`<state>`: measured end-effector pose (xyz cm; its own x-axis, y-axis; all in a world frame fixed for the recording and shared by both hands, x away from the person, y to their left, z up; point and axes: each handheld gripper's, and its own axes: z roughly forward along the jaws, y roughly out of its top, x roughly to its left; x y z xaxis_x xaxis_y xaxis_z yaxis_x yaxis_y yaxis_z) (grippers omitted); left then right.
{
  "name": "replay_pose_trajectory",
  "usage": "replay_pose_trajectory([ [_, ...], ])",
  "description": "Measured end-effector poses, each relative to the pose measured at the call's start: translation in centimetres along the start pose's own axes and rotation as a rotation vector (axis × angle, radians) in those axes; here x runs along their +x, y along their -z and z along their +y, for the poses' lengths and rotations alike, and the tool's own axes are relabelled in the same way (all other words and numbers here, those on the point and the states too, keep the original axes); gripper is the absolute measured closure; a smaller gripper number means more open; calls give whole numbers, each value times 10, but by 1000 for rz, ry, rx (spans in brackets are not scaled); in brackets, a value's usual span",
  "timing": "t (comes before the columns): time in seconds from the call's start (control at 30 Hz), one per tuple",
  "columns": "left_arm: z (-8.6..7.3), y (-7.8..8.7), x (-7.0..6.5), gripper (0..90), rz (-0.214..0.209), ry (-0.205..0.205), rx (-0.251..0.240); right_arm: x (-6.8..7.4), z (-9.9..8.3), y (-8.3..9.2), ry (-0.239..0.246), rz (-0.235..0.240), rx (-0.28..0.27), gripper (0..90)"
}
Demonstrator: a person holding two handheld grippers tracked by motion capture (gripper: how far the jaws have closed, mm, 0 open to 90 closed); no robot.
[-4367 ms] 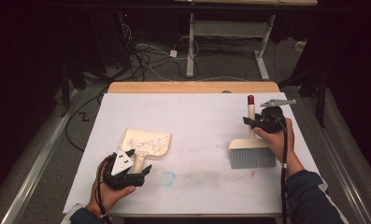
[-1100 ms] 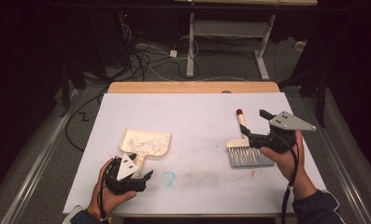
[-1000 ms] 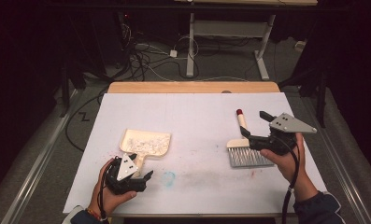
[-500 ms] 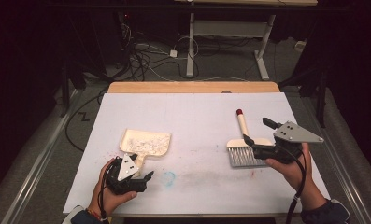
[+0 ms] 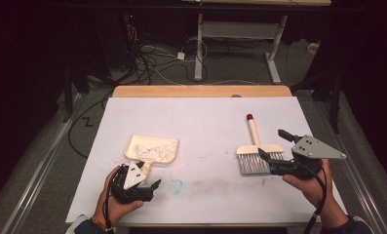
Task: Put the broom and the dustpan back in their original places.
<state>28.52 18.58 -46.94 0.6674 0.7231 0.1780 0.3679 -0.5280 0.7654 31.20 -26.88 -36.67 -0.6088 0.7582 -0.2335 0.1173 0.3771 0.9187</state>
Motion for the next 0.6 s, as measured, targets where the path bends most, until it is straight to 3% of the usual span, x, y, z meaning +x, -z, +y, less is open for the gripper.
replay_pose_trajectory([
  [0.6, 1, 0, -4, 192, -10, -20, -9, 1, -17, 9, 53, -14, 21, 184],
])
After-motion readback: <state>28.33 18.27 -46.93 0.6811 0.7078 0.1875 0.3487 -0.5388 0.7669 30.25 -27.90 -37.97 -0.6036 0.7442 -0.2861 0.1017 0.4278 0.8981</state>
